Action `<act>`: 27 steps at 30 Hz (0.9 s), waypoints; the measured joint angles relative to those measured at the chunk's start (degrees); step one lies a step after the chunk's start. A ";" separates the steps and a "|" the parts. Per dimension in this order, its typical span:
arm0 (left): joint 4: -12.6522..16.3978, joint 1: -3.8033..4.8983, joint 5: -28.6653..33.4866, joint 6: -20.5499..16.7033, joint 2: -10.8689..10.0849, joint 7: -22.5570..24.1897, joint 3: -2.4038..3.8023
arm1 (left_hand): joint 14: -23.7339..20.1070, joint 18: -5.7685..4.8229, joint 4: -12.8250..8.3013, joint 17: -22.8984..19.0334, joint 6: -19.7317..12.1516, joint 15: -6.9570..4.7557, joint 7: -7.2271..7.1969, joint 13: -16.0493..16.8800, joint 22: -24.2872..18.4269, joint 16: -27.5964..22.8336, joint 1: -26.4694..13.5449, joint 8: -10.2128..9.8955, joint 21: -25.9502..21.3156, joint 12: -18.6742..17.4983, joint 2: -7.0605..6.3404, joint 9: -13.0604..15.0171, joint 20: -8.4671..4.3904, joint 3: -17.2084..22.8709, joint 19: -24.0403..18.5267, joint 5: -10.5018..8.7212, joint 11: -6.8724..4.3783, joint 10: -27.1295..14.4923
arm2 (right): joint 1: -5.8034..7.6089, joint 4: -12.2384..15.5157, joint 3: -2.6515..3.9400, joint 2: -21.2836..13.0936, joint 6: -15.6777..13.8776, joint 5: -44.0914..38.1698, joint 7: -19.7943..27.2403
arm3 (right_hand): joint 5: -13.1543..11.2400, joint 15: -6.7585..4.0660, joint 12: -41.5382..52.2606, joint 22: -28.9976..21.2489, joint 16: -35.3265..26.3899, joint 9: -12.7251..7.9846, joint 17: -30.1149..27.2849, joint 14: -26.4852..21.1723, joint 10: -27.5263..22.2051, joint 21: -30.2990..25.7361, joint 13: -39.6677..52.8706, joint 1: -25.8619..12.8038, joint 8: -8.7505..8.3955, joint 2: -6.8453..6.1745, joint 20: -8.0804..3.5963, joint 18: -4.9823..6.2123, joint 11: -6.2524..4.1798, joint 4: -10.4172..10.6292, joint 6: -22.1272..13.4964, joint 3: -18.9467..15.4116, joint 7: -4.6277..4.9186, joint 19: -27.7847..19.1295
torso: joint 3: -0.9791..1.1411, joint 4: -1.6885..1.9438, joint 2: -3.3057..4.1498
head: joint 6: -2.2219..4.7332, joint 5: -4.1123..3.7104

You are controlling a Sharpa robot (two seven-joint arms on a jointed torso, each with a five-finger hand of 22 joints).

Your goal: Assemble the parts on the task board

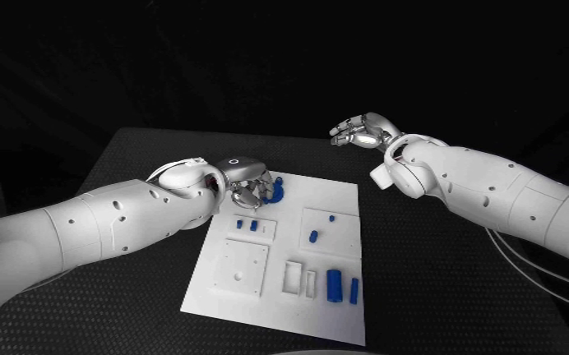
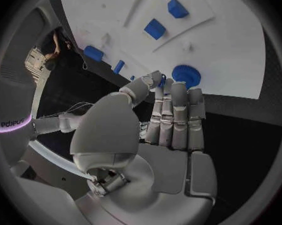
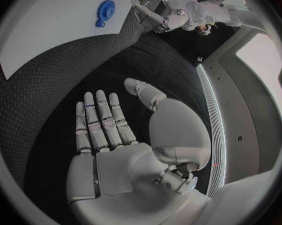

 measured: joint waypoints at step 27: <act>-3.60 0.07 -2.29 4.92 0.18 -1.38 -0.56 | 0.07 -0.21 -0.15 0.01 -0.12 0.11 -0.09 -0.08 -0.02 0.00 -0.29 0.11 0.00 -0.14 -0.30 -0.07 0.01 0.12 0.00 -0.14 0.00 -0.02 | 0.00 0.07 0.00 -0.05 0.01 0.00 -0.01 | 0.00 0.00 0.00 0.14 0.00 -0.04 -0.02 0.00 0.00 0.00 0.00 0.00 0.00 0.00 -0.21 0.00 0.00 0.00 0.00 0.00 0.00 0.21 | -0.07 -0.04 0.05 | -0.07 0.91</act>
